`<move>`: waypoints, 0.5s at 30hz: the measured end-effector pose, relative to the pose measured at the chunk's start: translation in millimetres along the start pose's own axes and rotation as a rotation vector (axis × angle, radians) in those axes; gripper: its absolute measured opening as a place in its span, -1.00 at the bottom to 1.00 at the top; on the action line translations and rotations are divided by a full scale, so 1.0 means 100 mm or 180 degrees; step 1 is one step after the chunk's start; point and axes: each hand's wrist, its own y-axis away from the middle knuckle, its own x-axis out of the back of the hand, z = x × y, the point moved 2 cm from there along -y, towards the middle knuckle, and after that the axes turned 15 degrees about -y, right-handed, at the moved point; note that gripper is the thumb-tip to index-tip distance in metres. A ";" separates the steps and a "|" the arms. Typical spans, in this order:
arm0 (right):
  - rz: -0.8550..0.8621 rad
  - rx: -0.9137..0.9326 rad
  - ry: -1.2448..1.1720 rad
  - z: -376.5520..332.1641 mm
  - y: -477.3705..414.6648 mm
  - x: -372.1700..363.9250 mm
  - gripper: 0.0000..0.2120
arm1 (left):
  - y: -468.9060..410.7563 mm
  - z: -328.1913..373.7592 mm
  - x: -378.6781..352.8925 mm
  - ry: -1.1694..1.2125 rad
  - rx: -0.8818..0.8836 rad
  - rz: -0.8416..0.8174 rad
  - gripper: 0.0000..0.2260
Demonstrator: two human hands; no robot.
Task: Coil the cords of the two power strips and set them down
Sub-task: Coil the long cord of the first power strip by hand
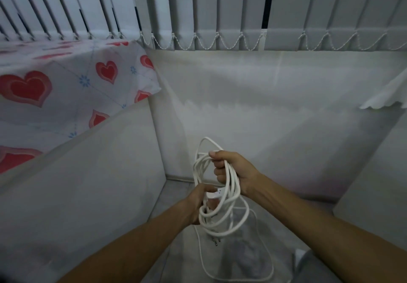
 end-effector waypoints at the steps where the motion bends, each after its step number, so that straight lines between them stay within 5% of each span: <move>1: -0.0048 -0.0004 -0.0017 0.00 0.02 0.01 -0.74 | -0.01 -0.01 0.02 -0.0073 -0.0018 0.0027 -0.84; 4: -0.0225 -0.0015 0.0073 0.03 0.07 0.02 -0.69 | 0.05 0.01 -0.06 0.0116 -0.0249 -0.0117 -0.91; 8: -0.1038 -0.0208 -0.0151 -0.03 0.18 -0.03 -0.15 | 0.10 0.26 -0.06 0.0749 -0.0318 0.0256 -0.81; 11: -0.1382 -0.0132 0.0253 -0.13 0.23 -0.09 -0.23 | 0.16 0.44 0.02 0.1093 -0.0475 0.0761 -0.68; 15: -0.0845 0.0329 0.0390 -0.27 0.23 -0.01 -0.14 | 0.22 0.57 0.10 0.1646 -0.0565 0.1470 -0.63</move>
